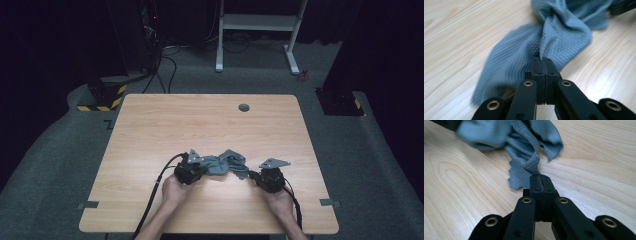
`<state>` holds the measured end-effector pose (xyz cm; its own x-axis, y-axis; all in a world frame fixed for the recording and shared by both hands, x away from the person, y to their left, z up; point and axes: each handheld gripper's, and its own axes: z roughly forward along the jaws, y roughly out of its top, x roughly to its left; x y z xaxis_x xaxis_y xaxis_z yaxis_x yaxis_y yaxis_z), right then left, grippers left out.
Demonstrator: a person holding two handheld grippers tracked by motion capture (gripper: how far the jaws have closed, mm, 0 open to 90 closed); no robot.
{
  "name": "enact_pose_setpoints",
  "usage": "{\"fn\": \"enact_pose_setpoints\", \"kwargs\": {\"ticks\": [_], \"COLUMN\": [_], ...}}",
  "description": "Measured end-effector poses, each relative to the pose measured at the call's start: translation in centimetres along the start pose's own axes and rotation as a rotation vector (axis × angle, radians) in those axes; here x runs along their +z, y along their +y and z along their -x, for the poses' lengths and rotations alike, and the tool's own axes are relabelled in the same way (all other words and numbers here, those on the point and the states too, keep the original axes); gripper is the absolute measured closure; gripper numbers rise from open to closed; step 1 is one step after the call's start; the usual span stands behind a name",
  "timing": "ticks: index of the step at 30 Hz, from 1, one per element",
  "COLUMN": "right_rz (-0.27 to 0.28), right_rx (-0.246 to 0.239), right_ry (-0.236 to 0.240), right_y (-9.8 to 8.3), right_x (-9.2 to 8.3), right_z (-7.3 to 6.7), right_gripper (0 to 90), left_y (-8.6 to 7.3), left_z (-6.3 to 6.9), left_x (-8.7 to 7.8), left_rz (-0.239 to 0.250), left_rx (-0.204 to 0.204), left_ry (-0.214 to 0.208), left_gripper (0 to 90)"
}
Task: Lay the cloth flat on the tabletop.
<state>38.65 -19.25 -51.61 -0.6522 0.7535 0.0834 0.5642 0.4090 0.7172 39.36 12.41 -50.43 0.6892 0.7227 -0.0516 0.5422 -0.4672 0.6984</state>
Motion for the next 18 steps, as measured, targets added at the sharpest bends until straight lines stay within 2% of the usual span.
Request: {"fn": "enact_pose_setpoints", "kwargs": {"ticks": [5,7,8,9,10,13,16,18], "right_rz": [-0.007,-0.002,-0.004,-0.008,-0.010,0.004,0.016,0.022], "right_rx": [0.008,0.016,0.019,0.017,0.021,0.002,-0.022,-0.005], "right_ry": [-0.025,-0.019,-0.016,-0.009,-0.005,0.025,0.030,0.040], "right_y": [-0.2,-0.3,-0.3,-0.3,-0.2,0.0,0.5,0.9], "right_x": [0.1,0.1,0.1,0.1,0.1,-0.4,-0.8,-0.9], "right_z": [0.2,0.3,0.3,0.4,0.4,0.1,-0.2,-0.3], "right_gripper": [90.0,90.0,89.0,82.2,75.3,66.2,65.1,65.0], "left_y": [-1.1,-1.3,-1.3,-1.2,-1.0,-0.1,0.8,1.4], "left_z": [-1.1,-1.3,-1.3,-1.4,-1.3,-0.5,0.7,1.6], "left_x": [-0.5,-0.6,-0.7,-0.8,-1.1,-1.7,-1.7,-1.5], "left_rz": [-0.023,-0.022,-0.016,0.000,0.021,0.054,0.062,0.060], "left_rx": [-0.022,-0.030,-0.057,-0.103,-0.122,-0.097,-0.059,-0.031], "left_ry": [0.034,0.040,0.018,-0.021,-0.038,-0.049,-0.047,-0.047], "left_gripper": [89.0,88.1,85.8,81.5,78.3,68.1,55.9,51.9]}}
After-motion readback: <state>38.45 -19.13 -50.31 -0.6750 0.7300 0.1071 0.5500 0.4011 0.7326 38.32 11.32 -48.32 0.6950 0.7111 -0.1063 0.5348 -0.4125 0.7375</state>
